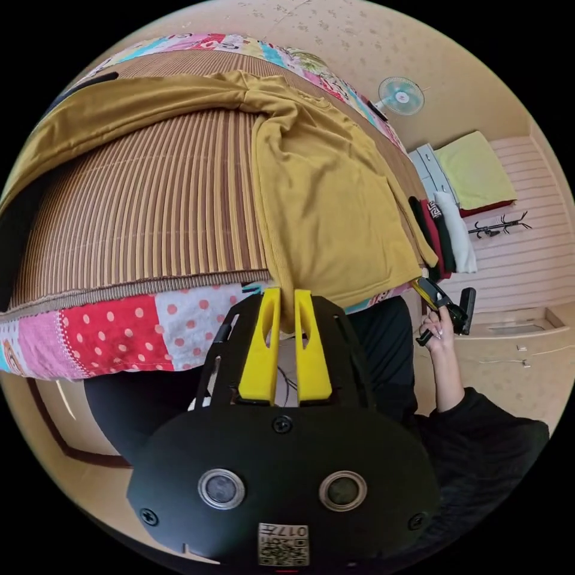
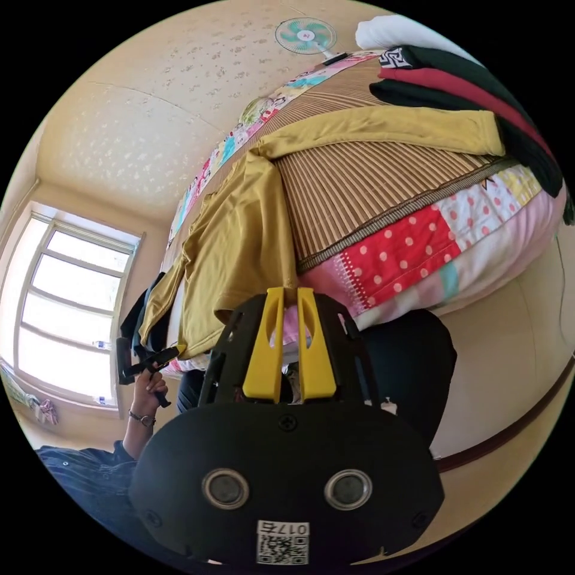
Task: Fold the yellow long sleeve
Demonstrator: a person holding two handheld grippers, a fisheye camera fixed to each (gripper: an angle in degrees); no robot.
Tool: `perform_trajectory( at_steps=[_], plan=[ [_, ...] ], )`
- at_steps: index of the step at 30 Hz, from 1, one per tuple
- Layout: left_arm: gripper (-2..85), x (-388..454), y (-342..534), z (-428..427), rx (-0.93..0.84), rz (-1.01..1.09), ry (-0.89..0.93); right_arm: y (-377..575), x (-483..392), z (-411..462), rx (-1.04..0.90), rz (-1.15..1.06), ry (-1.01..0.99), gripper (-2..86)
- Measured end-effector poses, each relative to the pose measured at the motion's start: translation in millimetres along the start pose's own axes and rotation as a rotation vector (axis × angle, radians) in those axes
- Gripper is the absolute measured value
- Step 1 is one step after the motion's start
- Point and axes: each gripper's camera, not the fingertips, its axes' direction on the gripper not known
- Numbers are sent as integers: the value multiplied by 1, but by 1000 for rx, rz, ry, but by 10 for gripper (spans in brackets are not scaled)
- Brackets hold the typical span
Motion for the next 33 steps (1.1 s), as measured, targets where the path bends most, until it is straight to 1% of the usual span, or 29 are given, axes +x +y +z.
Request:
perform_trajectory(
  at_steps=[1, 3, 5, 7, 10, 11, 13, 16, 18, 19, 21, 23, 25, 26, 27, 29, 30, 31, 33],
  plan=[
    [41, -2, 2, -7, 15, 2, 25, 0, 2, -10, 13, -6, -13, 35],
    [39, -10, 15, -37, 67, 20, 167, -1, 3, -35, 55, -25, -13, 32],
    [39, -13, 26, -52, 60, 32, 228, 2, 3, -70, 94, -76, -2, 29],
    [39, -13, 40, -58, 47, 43, 230, 7, 5, -82, 78, -98, 22, 28],
    [42, -16, 60, -40, 15, 3, 199, 21, 22, -66, -4, -116, 74, 25],
    [44, -21, 66, -28, -10, -44, 195, 27, 33, -51, -54, -83, 100, 24],
    [52, -30, 76, -20, -15, -118, 204, 36, 47, -37, -85, -27, 119, 24],
    [66, -52, 96, -60, 190, -217, 170, 51, 57, -37, -28, 30, 111, 25],
    [87, -83, 115, -121, 430, -334, 79, 54, 60, -43, 3, 32, 108, 26],
    [91, -91, 121, -138, 494, -368, 51, 54, 62, -46, 6, 33, 119, 26],
    [107, -126, 147, -199, 716, -522, -32, 51, 63, -50, 2, 25, 138, 28],
    [111, -150, 160, -227, 819, -603, -105, 51, 62, -55, 16, 9, 141, 29],
    [112, -177, 162, -236, 820, -661, -144, 53, 57, -56, 27, -8, 131, 30],
    [116, -197, 161, -235, 791, -704, -104, 56, 54, -52, 26, -18, 127, 31],
    [120, -211, 161, -231, 800, -707, -24, 57, 53, -49, 22, -22, 124, 32],
    [118, -220, 163, -227, 876, -667, 53, 64, 48, -34, -17, -41, 105, 33],
    [115, -221, 163, -225, 902, -652, 54, 66, 47, -30, -27, -49, 102, 34],
    [113, -221, 161, -223, 900, -648, 47, 71, 45, -21, -47, -67, 102, 34],
    [107, -223, 151, -212, 811, -680, 17, 78, 41, -8, -80, -87, 109, 36]
  ],
)
